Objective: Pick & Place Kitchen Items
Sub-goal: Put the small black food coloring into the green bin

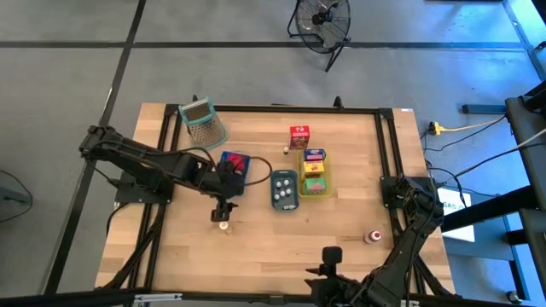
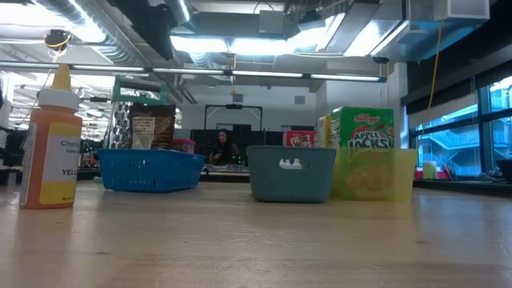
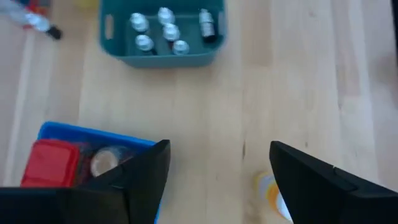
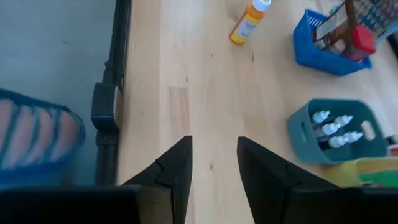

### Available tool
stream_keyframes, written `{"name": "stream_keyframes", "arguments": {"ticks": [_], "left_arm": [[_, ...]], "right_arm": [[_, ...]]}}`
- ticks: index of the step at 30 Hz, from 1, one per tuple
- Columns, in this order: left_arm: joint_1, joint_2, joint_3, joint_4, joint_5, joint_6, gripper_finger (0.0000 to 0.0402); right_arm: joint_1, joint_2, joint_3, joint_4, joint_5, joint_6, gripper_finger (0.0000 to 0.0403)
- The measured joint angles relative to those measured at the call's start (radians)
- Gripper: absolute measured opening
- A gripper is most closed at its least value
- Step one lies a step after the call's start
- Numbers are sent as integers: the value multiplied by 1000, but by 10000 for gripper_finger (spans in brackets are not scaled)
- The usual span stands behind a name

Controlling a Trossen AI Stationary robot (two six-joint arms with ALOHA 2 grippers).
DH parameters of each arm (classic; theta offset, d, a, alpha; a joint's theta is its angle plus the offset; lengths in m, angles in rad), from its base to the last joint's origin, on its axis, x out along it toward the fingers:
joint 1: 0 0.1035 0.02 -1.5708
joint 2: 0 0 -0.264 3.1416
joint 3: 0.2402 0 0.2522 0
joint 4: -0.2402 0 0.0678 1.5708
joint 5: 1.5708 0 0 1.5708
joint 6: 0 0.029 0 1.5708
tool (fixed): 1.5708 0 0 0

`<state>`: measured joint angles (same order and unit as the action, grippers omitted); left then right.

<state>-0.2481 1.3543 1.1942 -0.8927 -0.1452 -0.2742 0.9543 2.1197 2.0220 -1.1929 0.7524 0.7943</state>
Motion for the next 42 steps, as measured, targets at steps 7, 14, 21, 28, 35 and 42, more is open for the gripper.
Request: {"name": "stream_keyframes", "arguments": {"ticks": [7,14,21,28,35,42], "left_arm": [[21,18,-2,22,-103,131,263],[195,15,-2,142,34,335,256],[382,63,-2,244,159,498,255],[453,175,-1,388,200,636,255],[488,288,0,521,211,707,254],[529,364,0,585,237,683,253]], "right_arm": [[7,7,0,21,-5,103,131],[8,24,0,62,-5,126,131],[5,25,0,111,-5,171,131],[5,25,0,131,-5,219,131],[6,25,0,148,-5,223,131],[8,25,0,150,-5,222,131]]}}
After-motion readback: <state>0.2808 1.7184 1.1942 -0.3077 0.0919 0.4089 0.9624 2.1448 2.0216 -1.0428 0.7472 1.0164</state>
